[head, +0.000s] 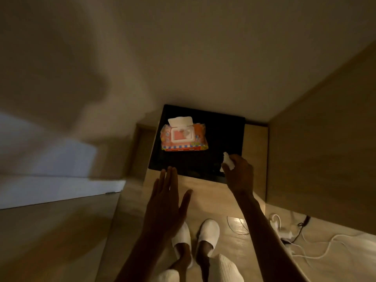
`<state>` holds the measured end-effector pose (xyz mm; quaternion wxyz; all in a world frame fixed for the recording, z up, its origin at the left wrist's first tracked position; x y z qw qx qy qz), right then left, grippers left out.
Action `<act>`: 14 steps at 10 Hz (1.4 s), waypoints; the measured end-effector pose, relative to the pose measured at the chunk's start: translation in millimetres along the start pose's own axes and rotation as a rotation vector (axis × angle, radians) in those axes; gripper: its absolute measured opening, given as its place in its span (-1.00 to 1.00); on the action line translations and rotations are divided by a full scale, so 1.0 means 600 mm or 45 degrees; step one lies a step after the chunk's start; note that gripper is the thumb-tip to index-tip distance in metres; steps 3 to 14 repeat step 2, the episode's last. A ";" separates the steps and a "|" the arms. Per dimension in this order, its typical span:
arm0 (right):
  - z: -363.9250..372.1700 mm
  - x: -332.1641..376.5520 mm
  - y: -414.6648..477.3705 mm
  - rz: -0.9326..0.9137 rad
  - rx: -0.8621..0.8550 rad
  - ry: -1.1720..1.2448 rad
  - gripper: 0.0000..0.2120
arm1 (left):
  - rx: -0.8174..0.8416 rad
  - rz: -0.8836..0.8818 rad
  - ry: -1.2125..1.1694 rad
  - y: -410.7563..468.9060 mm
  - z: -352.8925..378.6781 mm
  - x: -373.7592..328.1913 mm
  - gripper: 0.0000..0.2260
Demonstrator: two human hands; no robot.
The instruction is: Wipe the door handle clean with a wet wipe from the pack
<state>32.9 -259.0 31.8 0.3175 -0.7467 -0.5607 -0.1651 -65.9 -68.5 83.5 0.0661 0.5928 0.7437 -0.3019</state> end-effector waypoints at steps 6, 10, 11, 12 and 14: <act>0.036 -0.031 0.042 0.017 0.048 -0.002 -0.63 | 0.086 0.050 0.060 0.052 0.068 0.006 -0.37; 0.036 -0.031 0.042 0.017 0.048 -0.002 -0.63 | 0.086 0.050 0.060 0.052 0.068 0.006 -0.37; 0.036 -0.031 0.042 0.017 0.048 -0.002 -0.63 | 0.086 0.050 0.060 0.052 0.068 0.006 -0.37; 0.036 -0.031 0.042 0.017 0.048 -0.002 -0.63 | 0.086 0.050 0.060 0.052 0.068 0.006 -0.37; 0.036 -0.031 0.042 0.017 0.048 -0.002 -0.63 | 0.086 0.050 0.060 0.052 0.068 0.006 -0.37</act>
Point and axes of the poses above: each hand's wrist, its own y-axis towards the middle knuckle, its own z-axis out of the palm, x = y × z, the point moved 2 cm from there along y, towards the middle knuckle, and after that the axes turned 3 degrees about -y, right-handed, at the moved point
